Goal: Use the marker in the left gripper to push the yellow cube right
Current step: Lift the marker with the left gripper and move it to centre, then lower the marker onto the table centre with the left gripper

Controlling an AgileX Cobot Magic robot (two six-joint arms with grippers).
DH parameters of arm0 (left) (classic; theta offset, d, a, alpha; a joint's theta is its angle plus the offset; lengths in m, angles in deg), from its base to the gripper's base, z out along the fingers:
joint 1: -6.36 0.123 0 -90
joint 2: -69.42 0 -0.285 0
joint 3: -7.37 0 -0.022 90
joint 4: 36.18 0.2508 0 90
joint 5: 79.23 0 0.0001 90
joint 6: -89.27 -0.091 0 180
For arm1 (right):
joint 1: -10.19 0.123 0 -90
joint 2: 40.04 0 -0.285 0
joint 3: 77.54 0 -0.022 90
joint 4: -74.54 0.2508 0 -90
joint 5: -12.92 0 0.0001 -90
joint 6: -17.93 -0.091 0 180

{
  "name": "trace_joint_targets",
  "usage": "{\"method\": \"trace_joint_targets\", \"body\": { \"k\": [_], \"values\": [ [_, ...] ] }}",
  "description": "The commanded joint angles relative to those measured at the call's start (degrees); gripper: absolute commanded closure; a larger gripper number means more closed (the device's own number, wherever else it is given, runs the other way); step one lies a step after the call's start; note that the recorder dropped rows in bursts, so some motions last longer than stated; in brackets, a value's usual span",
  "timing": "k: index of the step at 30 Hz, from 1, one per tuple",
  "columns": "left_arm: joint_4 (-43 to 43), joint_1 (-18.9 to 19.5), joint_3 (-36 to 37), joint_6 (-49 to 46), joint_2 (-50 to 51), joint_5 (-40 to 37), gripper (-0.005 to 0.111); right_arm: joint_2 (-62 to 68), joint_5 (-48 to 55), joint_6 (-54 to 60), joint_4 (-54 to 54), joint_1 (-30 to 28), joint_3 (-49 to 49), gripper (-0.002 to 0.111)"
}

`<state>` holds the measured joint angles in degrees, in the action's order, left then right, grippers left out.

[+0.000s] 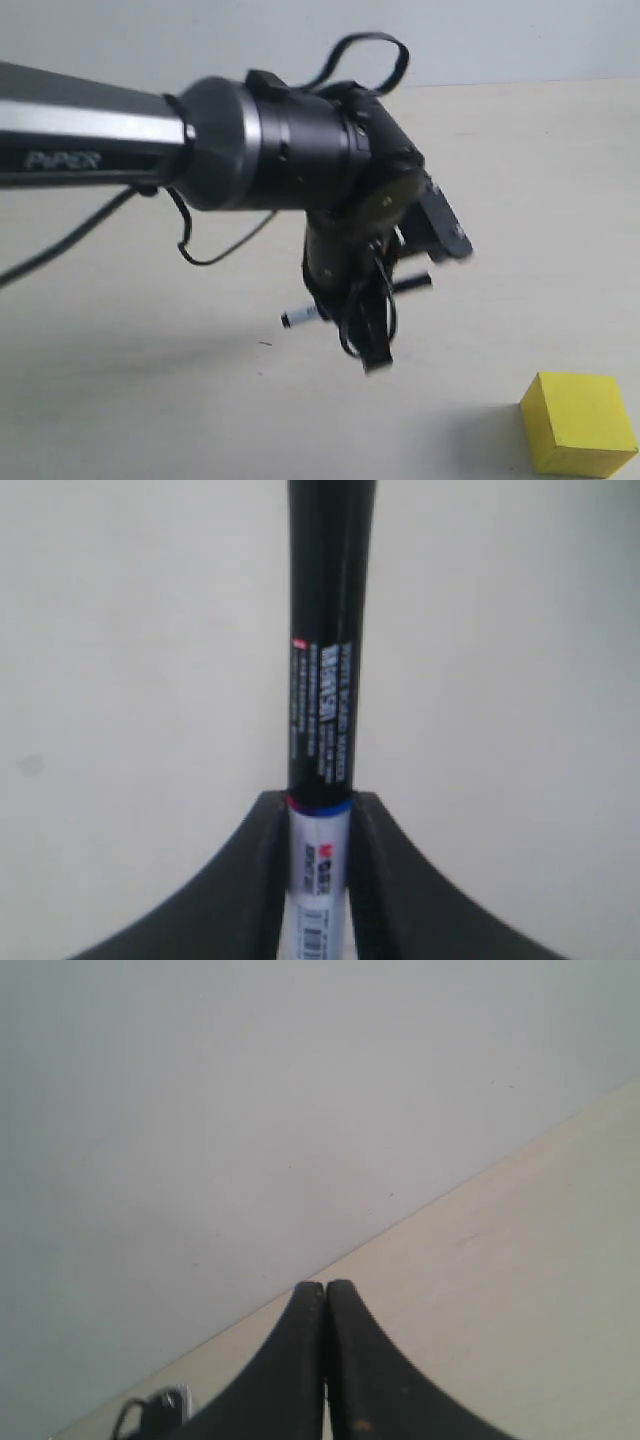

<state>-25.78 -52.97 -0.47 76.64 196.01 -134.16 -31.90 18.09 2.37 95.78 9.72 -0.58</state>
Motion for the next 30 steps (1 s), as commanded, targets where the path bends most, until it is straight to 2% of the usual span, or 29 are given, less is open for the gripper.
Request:
{"method": "trace_joint_targets", "body": {
  "k": [1,4,9,12,16,23,30],
  "values": [
    [12.68,6.52,-0.22,24.6,-4.28,5.37,0.107,-0.35,-0.16,0.5,-0.31,-0.25,0.26,0.108],
    [7.99,11.21,-0.22,30.57,-5.4,6.27,0.107,-0.35,-0.16,0.5,-0.31,-0.25,0.26,0.108],
    [-13.43,19.14,-0.22,32.0,-3.9,4.54,0.107,-0.35,-0.16,0.5,-0.31,-0.25,0.26,0.108],
    [-17.52,18.51,-0.22,32.0,-3.1,8.11,0.107,-0.35,-0.16,0.5,-0.31,-0.25,0.26,0.108],
    [-20.36,17.09,-0.22,39.19,-0.19,9.82,0.107,-0.35,-0.16,0.5,-0.31,-0.25,0.26,0.108],
    [-16.84,17.21,-0.22,44.46,1.46,7.29,0.107,-0.35,-0.16,0.5,-0.31,-0.25,0.26,0.108],
    [-16.94,17.21,-0.22,44.57,4.54,8.46,0.107,-0.35,-0.16,0.5,-0.31,-0.25,0.26,0.108]
  ]
}}
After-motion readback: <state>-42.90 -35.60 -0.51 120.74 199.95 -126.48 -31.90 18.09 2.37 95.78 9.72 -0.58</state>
